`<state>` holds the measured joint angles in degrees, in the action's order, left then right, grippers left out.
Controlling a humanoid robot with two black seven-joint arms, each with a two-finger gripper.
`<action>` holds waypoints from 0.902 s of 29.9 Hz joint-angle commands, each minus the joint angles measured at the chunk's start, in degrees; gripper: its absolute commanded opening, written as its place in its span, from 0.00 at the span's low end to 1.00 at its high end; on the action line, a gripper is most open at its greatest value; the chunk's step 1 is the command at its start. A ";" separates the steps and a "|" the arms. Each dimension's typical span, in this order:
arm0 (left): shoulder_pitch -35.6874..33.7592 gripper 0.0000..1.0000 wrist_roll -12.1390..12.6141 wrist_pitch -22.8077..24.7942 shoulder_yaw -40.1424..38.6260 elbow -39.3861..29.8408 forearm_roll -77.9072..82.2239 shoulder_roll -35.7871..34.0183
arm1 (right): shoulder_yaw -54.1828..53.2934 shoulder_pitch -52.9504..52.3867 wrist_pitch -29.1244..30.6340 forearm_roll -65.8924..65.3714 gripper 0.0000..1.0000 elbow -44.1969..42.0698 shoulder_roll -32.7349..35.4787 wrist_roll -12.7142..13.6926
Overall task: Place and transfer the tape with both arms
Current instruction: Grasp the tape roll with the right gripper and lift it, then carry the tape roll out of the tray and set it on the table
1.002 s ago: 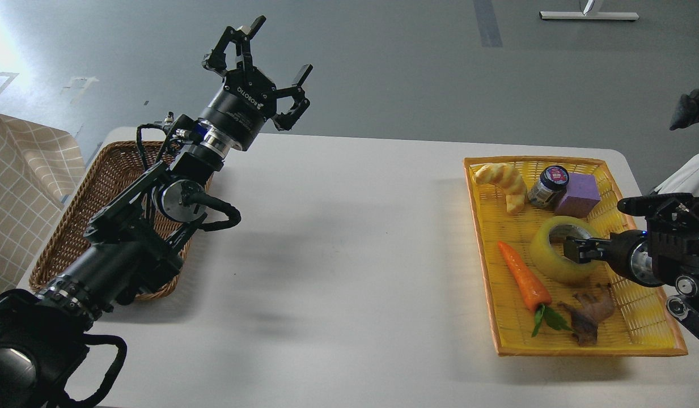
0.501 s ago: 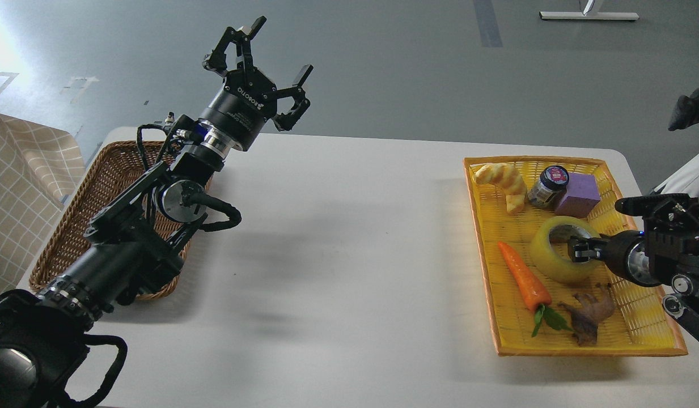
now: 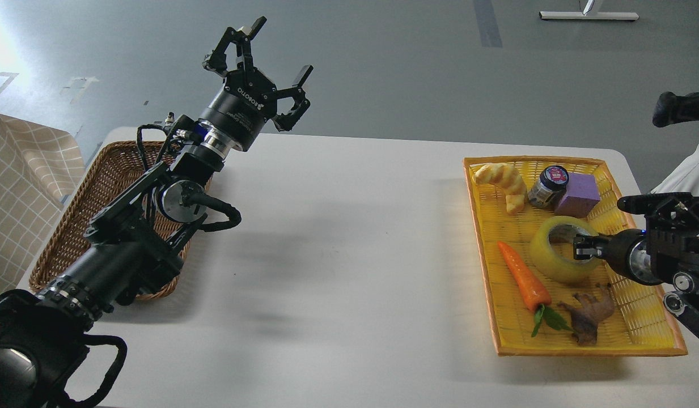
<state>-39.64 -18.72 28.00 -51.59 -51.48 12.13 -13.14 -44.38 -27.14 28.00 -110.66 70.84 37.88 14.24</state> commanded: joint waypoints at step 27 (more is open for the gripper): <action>0.08 0.98 0.00 0.00 0.09 0.59 -0.09 0.13 | -1.76 -12.67 0.00 14.95 0.00 15.74 8.79 -0.09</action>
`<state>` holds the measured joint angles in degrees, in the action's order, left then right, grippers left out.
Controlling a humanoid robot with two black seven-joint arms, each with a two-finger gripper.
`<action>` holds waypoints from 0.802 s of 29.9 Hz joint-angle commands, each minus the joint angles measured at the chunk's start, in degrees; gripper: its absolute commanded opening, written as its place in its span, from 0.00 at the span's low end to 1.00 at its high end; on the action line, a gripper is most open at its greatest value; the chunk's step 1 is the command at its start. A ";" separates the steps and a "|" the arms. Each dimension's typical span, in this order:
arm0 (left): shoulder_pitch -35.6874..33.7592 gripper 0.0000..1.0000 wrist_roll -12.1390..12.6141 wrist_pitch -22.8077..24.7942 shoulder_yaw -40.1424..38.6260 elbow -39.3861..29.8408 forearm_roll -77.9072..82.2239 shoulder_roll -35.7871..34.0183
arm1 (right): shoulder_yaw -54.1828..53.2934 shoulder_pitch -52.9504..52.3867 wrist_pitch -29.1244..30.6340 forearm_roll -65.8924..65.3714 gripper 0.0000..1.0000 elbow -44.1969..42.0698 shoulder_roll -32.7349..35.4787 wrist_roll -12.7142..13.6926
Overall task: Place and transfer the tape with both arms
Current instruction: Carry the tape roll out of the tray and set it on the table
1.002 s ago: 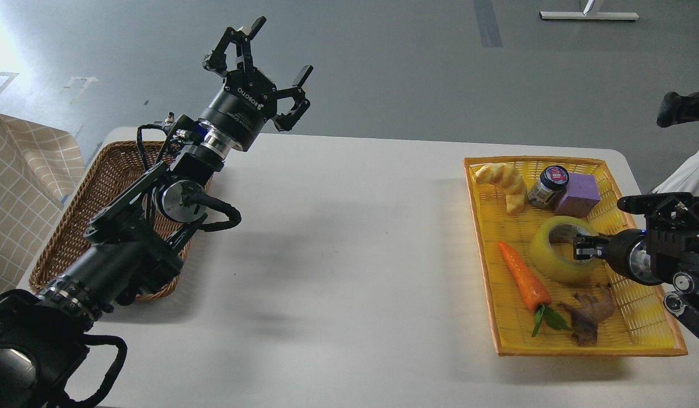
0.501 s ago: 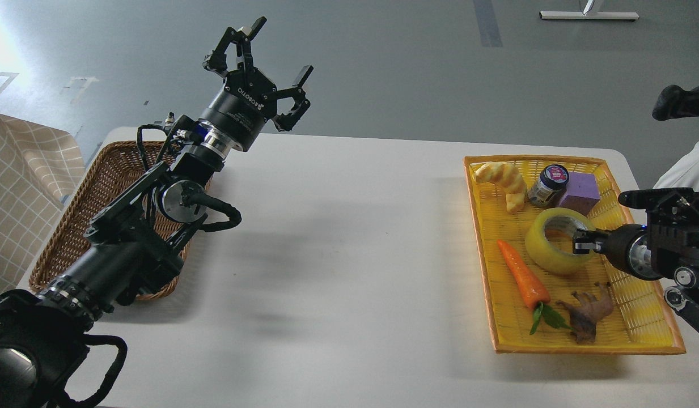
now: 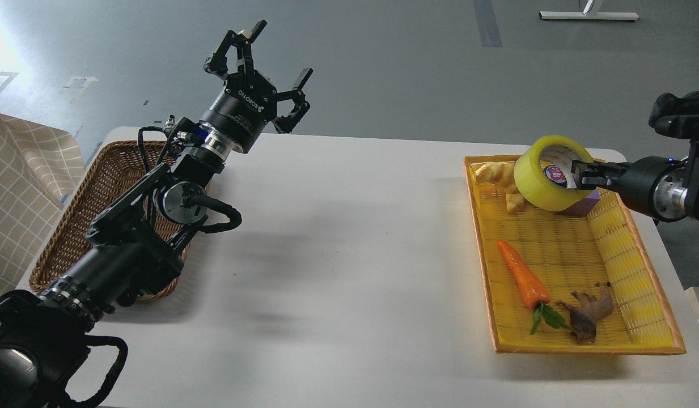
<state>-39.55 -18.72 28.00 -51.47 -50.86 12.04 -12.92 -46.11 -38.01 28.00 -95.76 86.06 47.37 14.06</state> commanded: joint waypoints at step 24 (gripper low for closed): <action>-0.09 0.98 0.00 0.00 -0.03 -0.11 0.00 0.00 | 17.89 -13.58 0.00 -1.09 0.00 -17.67 -32.15 0.44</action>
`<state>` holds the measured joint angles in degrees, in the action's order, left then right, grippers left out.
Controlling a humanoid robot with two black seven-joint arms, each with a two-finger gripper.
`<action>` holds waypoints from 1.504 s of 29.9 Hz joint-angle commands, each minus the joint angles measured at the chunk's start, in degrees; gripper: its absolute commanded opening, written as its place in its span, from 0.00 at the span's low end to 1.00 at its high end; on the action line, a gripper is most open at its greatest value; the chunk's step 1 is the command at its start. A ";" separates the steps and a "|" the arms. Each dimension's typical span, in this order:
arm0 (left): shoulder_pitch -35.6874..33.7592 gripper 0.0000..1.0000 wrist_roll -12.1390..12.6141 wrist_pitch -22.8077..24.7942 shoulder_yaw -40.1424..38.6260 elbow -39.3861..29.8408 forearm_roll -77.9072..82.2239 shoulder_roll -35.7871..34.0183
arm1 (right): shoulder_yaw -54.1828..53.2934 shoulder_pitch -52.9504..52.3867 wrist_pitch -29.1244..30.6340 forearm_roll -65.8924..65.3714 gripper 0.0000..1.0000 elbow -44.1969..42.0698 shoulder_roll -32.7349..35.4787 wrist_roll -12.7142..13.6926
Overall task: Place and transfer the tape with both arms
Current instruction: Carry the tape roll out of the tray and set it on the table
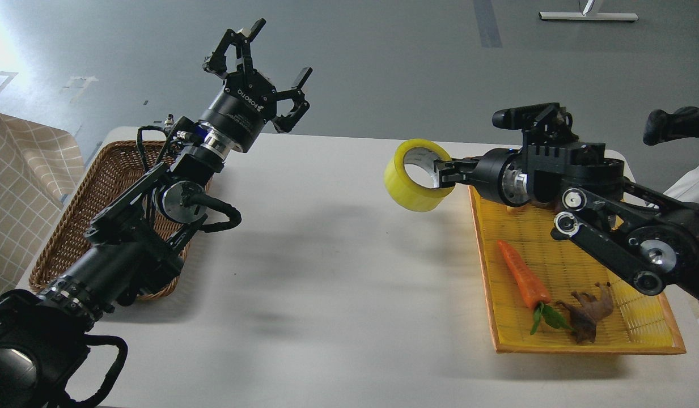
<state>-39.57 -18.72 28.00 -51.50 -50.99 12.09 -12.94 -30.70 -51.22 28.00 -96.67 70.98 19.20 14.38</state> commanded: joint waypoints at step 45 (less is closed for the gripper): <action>-0.15 0.98 -0.09 0.00 -0.53 0.02 -0.05 -0.16 | 15.06 -5.12 0.00 -1.86 0.00 -20.01 -19.20 0.39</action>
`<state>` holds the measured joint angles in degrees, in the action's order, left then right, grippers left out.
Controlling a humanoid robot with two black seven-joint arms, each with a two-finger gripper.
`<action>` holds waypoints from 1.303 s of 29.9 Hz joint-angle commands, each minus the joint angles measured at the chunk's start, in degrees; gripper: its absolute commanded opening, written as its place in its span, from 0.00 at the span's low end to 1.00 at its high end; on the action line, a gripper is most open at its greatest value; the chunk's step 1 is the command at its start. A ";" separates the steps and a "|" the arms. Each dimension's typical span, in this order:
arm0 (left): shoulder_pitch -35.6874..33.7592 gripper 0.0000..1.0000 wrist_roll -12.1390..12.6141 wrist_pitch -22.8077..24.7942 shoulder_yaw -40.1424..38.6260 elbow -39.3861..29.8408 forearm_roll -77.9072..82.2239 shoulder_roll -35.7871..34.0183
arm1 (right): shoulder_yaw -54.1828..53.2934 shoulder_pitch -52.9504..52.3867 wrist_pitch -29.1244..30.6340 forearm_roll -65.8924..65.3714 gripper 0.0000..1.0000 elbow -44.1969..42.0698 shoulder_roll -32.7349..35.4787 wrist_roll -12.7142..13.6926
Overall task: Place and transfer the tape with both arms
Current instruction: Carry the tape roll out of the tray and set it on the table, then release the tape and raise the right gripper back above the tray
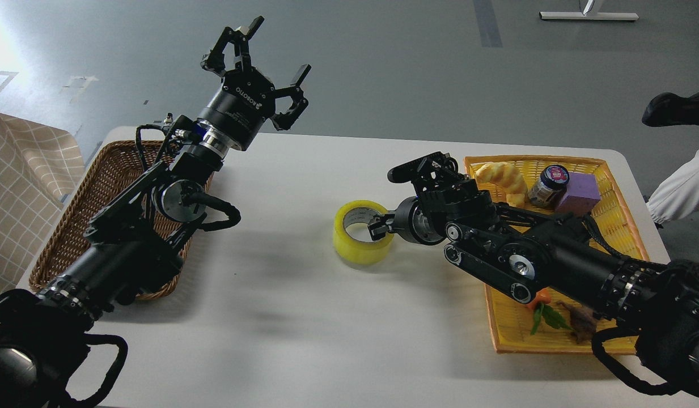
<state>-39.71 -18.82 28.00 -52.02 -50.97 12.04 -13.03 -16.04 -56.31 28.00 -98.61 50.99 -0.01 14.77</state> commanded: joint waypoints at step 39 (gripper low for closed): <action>-0.11 0.98 0.09 0.00 0.43 0.00 0.00 -0.68 | -10.93 -0.03 0.00 1.23 1.00 12.71 7.54 -0.09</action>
<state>-39.70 -18.74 28.00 -51.59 -50.98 12.04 -13.64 -25.14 -56.29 28.00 -97.47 59.64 3.18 14.66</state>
